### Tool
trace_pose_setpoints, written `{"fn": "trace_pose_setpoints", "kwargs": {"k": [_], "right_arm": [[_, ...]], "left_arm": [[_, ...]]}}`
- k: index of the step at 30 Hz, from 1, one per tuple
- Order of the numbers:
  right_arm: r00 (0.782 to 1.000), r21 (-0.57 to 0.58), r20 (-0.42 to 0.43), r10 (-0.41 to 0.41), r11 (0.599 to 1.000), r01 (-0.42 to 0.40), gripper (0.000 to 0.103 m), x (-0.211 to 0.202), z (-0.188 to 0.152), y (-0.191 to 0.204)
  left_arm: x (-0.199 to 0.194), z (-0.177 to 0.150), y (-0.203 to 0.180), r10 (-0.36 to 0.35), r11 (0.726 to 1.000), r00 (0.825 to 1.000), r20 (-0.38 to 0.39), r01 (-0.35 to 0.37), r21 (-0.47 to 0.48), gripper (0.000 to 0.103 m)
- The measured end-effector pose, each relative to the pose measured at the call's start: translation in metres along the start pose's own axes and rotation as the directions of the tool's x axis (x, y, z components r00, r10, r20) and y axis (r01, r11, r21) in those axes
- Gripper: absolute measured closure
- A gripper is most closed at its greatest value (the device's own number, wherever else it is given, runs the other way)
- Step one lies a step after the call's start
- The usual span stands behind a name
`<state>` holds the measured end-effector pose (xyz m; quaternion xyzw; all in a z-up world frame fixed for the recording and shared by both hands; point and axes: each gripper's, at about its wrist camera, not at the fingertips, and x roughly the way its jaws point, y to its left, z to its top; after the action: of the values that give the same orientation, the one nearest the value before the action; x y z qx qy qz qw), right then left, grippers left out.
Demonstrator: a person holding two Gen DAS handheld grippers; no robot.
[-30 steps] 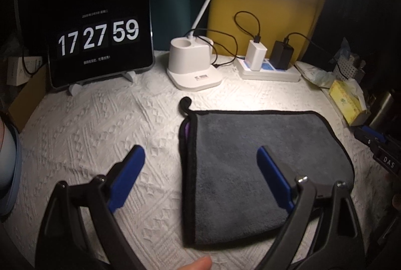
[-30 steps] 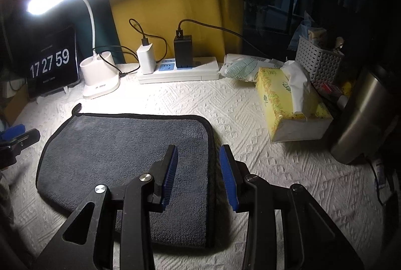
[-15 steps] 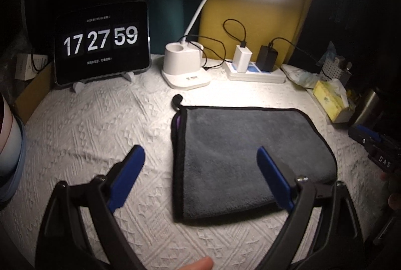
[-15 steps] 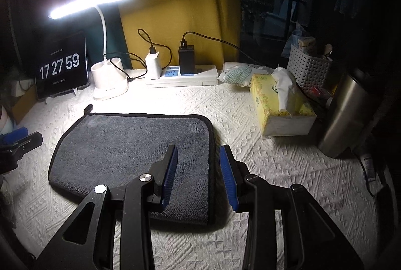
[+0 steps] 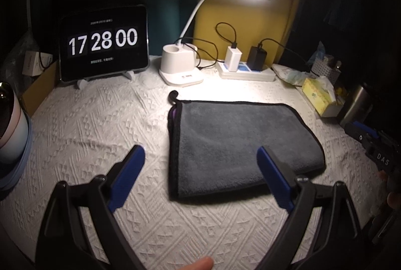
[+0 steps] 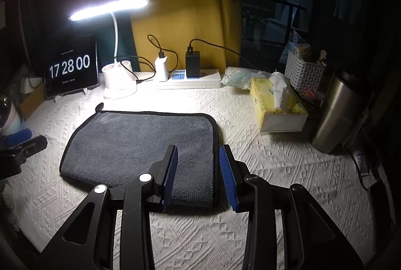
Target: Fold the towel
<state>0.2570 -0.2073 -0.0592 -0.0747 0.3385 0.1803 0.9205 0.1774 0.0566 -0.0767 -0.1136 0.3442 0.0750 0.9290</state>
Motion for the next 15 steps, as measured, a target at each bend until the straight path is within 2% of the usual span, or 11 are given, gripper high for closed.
{"fn": "trace_pose_setpoints", "kwargs": {"k": [15], "right_arm": [[0.999, -0.019, 0.032, 0.012, 1.0, -0.011, 0.066, -0.038, -0.018, 0.015]], "left_arm": [[-0.04, -0.021, -0.007, -0.024, 1.0, 0.999, 0.035, 0.024, 0.018, 0.011]]}}
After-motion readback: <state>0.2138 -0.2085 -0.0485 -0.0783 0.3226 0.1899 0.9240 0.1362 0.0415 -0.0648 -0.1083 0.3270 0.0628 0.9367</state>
